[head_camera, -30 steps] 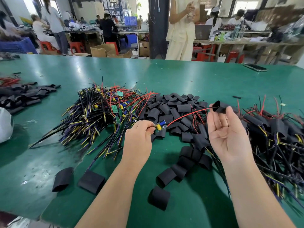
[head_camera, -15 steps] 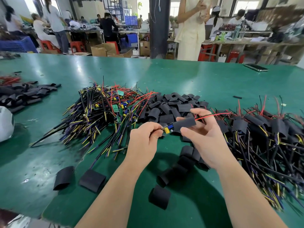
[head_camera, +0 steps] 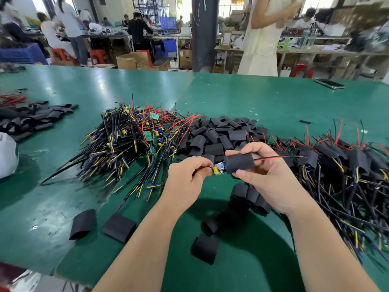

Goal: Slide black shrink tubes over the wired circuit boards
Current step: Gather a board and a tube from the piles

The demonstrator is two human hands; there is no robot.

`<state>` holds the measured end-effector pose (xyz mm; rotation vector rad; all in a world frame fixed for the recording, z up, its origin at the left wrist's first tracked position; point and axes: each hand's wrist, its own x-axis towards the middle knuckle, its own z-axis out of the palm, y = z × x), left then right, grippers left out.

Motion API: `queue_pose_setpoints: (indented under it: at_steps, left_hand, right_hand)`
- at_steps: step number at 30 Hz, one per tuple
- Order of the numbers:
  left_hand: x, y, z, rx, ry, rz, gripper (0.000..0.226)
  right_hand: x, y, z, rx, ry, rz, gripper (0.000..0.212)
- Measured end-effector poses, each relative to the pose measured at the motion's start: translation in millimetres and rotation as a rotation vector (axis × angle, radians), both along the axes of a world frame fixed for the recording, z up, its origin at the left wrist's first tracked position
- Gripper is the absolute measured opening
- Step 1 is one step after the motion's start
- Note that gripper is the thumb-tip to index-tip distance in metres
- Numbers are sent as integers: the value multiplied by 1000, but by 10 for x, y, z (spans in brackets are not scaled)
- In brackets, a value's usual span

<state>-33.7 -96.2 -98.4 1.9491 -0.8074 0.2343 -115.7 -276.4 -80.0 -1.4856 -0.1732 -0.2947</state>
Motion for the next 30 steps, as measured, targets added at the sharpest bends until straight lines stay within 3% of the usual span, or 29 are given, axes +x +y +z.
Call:
queue_pose_setpoints:
  at_steps: [5, 11, 22, 30]
  left_hand:
    - [-2, 6, 13, 24, -19, 9, 14]
    - [2, 25, 31, 34, -47, 24, 11]
    - [-35, 6, 54, 2, 133, -1, 12]
    - [-51, -18, 9, 30, 174, -33, 16]
  right_hand:
    - [-44, -10, 17, 32, 25, -4, 34]
    - [-46, -13, -3, -209, 24, -115, 39]
    - [-3, 71, -44, -142, 106, -170, 36]
    - [-46, -25, -28, -204, 74, -63, 43]
